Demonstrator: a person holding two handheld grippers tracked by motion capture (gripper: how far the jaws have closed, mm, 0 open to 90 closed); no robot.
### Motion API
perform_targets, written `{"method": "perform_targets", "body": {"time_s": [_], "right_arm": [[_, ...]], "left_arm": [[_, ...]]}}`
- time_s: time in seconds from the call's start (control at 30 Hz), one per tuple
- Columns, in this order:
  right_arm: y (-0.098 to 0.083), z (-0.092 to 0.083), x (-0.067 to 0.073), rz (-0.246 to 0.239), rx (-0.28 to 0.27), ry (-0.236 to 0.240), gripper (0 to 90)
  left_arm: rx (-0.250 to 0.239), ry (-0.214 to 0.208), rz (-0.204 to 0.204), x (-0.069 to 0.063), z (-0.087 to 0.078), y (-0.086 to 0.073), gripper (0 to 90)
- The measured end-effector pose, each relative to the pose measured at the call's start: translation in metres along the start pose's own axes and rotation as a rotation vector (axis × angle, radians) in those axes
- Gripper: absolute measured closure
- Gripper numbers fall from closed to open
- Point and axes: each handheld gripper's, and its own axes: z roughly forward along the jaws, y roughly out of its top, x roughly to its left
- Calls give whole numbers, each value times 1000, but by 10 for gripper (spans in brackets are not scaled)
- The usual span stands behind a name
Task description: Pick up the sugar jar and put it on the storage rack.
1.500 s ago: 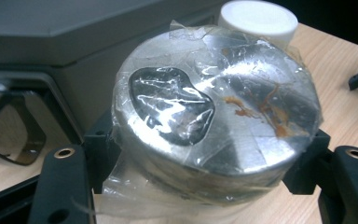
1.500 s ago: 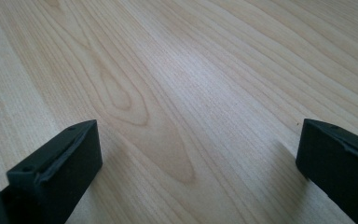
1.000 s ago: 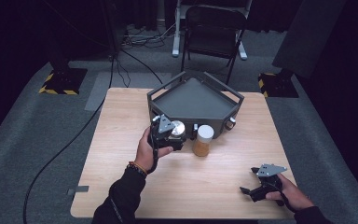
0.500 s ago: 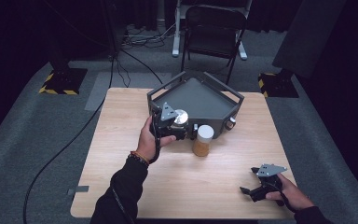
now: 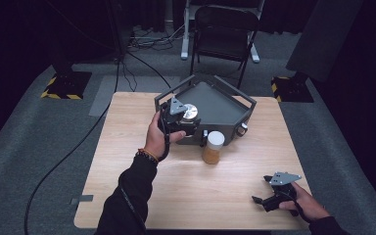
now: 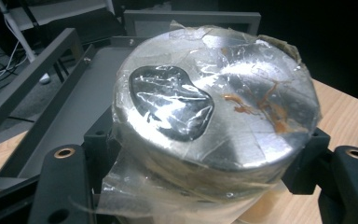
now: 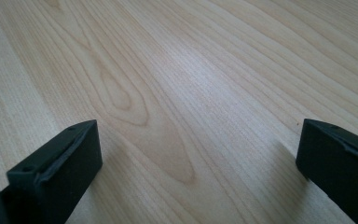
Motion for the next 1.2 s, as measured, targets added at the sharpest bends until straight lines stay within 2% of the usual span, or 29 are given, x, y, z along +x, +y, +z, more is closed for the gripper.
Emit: {"method": "perform_targets", "body": {"time_s": [0.17, 0.37, 0.73, 0.9, 1.0, 1.2], "right_arm": [[0, 0, 0, 0, 0, 1, 0], [0, 0, 0, 1, 0, 1, 0], [0, 0, 0, 0, -1, 1, 0], [0, 0, 0, -1, -1, 2, 0], [0, 0, 0, -1, -1, 1, 0], [0, 0, 0, -1, -2, 1, 0]], "left_arm": [[-12, 10, -22, 6, 4, 6, 304], [-3, 32, -18, 9, 15, 16, 304], [8, 78, -33, 12, 39, 31, 304], [-10, 76, -54, 14, 50, 28, 304], [-9, 89, -58, 12, 56, 29, 304], [16, 114, -53, 11, 66, 32, 304]]}}
